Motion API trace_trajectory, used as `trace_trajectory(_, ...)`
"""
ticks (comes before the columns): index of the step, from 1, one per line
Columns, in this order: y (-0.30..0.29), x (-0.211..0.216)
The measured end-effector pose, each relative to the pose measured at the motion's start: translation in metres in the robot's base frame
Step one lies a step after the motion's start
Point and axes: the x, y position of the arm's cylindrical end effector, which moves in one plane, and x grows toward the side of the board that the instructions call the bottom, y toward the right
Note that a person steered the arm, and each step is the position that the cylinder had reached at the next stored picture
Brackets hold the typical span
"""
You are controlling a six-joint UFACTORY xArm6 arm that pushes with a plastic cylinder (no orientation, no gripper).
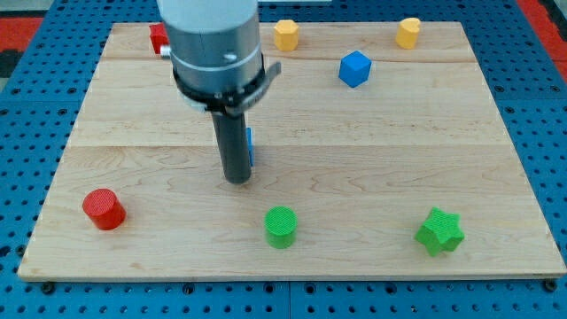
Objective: Move the red circle slightly right
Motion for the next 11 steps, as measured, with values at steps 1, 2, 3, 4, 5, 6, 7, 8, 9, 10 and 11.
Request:
trace_trajectory(1, 0.006, -0.027)
trace_trajectory(2, 0.006, -0.009)
trace_trajectory(3, -0.044, 0.073)
trace_trajectory(4, -0.122, 0.126)
trace_trajectory(5, -0.164, 0.125)
trace_trajectory(6, -0.165, 0.084)
trace_trajectory(7, -0.197, 0.078)
trace_trajectory(8, -0.199, 0.07)
trace_trajectory(9, -0.155, 0.076)
trace_trajectory(10, -0.124, 0.12)
trace_trajectory(11, -0.058, 0.136)
